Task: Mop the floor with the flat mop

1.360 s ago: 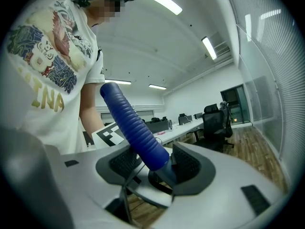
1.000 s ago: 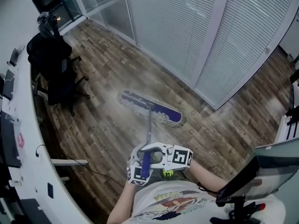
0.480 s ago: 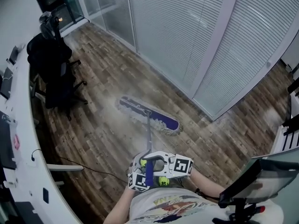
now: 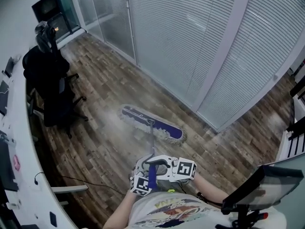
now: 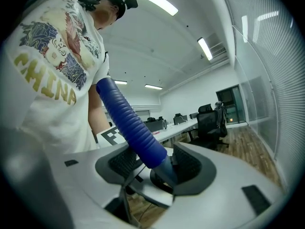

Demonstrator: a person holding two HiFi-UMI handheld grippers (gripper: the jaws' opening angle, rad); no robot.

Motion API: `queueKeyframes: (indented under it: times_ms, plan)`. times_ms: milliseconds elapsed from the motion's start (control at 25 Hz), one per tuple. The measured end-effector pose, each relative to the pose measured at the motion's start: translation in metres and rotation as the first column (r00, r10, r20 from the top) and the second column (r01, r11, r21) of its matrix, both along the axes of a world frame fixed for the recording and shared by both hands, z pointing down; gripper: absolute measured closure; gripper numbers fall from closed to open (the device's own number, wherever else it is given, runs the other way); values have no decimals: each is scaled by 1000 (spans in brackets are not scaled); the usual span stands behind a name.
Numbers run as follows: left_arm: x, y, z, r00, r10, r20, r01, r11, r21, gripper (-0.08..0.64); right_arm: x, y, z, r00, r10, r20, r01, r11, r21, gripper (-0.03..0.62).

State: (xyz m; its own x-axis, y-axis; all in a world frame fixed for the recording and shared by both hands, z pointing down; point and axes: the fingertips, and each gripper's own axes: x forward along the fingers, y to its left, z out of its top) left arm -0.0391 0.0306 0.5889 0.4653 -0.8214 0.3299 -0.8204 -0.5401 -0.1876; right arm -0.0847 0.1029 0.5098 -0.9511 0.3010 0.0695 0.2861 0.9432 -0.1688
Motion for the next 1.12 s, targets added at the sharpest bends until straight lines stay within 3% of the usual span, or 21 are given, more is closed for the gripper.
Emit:
queueKeyframes:
  times_ms: [600,880,1120]
  plan:
    - [-61,-109,6,997,69,22,-69,998,8,449,-64,-112,7,998,55,12,-55,998,-7,357]
    - [-86,-205,12,997,57,54,-57,998,-1,450,-88,-208,11,998,54,23,-54,999,-1,357]
    - [-89,-317,8,994,67,82,-66,998,-15,450,-90,-322,3,997,63,44,-62,998,-21,357]
